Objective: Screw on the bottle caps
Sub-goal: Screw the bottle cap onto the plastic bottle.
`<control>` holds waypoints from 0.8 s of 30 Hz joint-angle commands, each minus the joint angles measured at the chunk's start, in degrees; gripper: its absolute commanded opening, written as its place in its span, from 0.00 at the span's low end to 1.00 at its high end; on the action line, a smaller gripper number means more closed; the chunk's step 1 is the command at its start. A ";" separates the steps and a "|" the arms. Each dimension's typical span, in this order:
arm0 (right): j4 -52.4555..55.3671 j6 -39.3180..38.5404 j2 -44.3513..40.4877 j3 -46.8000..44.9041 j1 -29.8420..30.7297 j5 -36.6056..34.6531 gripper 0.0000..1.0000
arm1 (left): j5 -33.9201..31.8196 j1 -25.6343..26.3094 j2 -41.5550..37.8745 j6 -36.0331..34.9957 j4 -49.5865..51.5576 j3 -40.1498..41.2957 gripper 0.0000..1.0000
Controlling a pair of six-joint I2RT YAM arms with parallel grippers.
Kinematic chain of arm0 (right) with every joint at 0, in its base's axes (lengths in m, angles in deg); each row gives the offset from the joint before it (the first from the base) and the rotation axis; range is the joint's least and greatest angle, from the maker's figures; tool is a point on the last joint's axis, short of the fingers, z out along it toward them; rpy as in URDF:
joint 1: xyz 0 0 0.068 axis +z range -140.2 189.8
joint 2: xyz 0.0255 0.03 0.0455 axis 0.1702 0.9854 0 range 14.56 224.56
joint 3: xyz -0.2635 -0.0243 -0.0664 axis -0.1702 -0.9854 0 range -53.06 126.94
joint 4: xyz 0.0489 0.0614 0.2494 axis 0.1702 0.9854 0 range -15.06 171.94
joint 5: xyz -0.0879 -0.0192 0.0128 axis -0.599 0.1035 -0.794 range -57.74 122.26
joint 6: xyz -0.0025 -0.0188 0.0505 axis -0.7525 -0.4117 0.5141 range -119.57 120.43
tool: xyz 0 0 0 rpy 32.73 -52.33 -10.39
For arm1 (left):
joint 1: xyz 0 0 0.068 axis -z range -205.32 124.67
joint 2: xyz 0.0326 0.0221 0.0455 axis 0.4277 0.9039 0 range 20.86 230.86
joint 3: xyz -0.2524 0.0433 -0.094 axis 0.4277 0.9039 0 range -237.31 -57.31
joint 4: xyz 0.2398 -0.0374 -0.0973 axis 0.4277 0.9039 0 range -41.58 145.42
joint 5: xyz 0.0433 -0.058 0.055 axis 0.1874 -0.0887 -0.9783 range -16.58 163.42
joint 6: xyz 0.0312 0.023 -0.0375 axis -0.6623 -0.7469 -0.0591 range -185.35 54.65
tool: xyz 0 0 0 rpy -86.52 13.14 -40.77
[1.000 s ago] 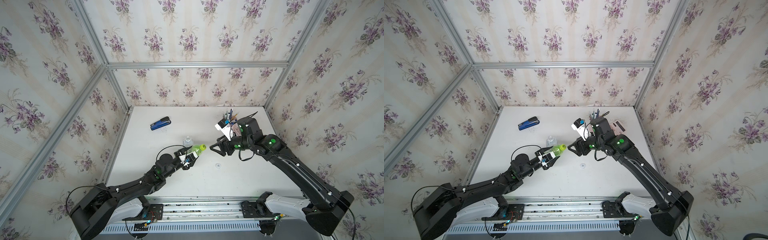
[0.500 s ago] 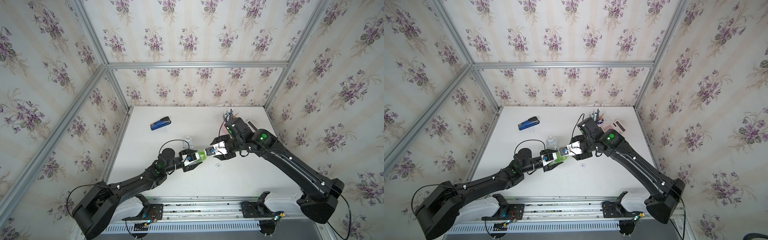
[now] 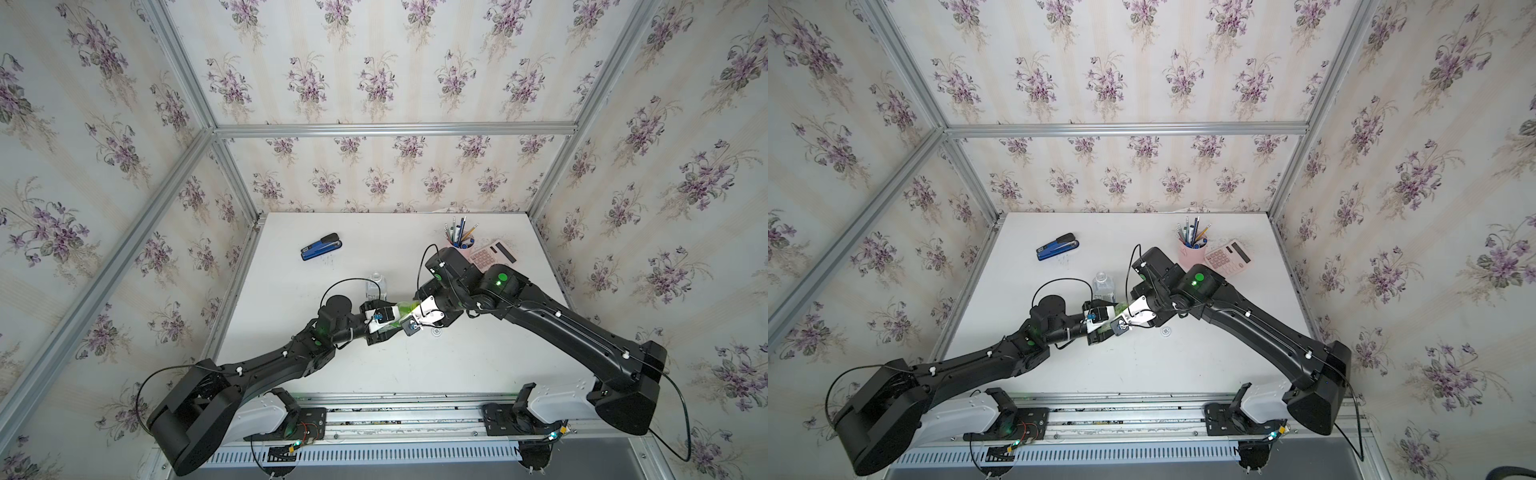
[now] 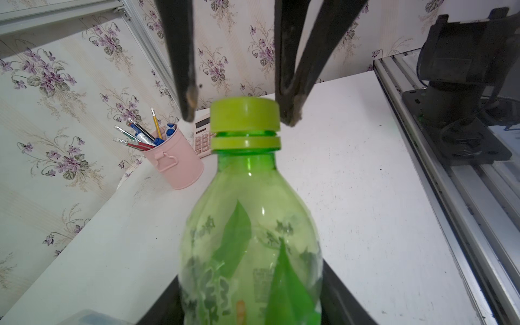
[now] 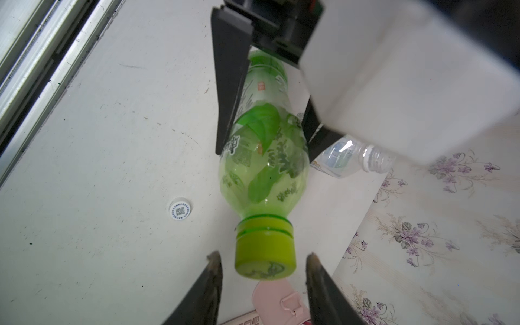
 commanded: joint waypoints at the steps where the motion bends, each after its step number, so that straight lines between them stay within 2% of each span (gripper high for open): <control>1: -0.57 0.32 0.53 0.02 0.10 -1.07 0.42 | 0.37 -0.10 0.19 0.89 -0.64 -0.72 0.60; 7: -0.18 2.23 0.98 -0.05 0.05 -0.39 0.28 | 0.33 -0.11 0.23 1.25 -0.94 -0.75 0.60; 11: -0.21 9.23 2.30 0.25 0.15 2.01 0.16 | -0.84 -0.12 0.25 1.53 -2.22 -0.14 0.60; 14: -2.97 26.40 4.53 0.72 0.50 4.98 0.09 | -3.84 0.03 -0.92 2.45 -7.32 2.59 0.60; 18: -6.76 51.90 6.34 1.82 0.00 7.97 0.14 | -8.79 0.95 -2.82 1.77 -10.28 4.72 0.59; 21: -4.02 68.53 9.37 4.96 -3.46 16.34 0.15 | -13.84 2.89 -2.78 0.67 -12.47 5.46 0.59; 24: -2.69 84.44 12.64 5.89 -8.02 27.58 0.16 | -16.53 4.33 -2.38 0.30 -16.67 6.86 0.59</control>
